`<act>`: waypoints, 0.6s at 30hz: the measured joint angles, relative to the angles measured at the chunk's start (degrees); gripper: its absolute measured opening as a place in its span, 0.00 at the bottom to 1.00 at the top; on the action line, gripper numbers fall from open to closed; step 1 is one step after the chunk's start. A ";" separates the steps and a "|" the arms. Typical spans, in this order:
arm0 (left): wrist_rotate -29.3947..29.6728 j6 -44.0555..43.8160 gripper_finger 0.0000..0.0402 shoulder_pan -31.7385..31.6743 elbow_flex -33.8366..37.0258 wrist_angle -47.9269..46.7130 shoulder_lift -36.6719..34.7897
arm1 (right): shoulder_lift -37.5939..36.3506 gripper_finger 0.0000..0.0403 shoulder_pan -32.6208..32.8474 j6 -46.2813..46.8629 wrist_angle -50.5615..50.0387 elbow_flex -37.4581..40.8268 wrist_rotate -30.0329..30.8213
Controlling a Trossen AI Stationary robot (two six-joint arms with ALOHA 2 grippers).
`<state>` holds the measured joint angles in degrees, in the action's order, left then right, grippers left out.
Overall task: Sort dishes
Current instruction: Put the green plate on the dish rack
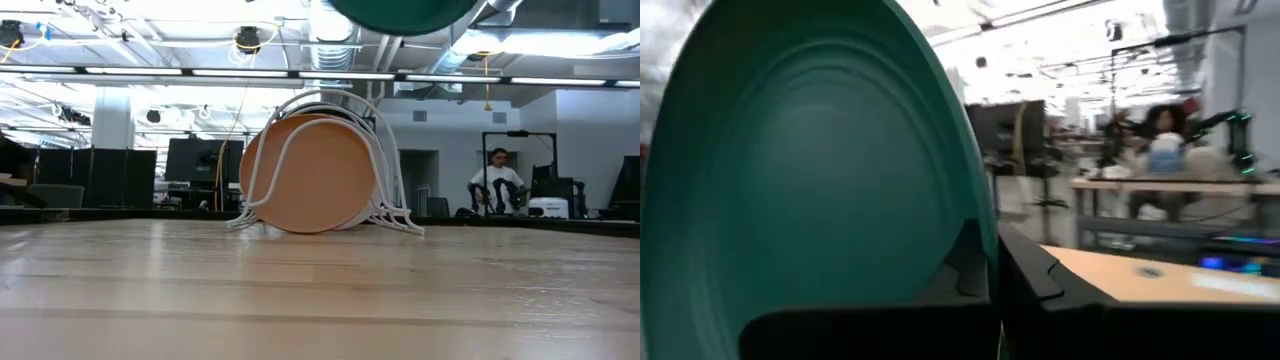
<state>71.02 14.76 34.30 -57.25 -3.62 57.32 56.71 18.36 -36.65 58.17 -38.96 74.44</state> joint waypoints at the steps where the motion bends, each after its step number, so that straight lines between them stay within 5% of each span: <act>1: 0.00 0.00 0.34 0.00 0.00 0.02 0.00 | 0.71 0.01 0.49 -1.52 0.04 -0.94 1.80; 6: 0.00 -0.40 0.34 0.00 0.00 0.00 -0.01 | 3.61 0.01 1.60 -7.29 0.10 -4.15 7.19; 18: 0.00 -0.59 0.34 0.00 0.00 -1.18 0.00 | 4.48 0.01 1.52 -8.88 -0.08 -5.29 8.25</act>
<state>71.02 14.17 34.30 -57.25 -4.79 57.32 61.19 19.88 -45.54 58.08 -44.25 82.70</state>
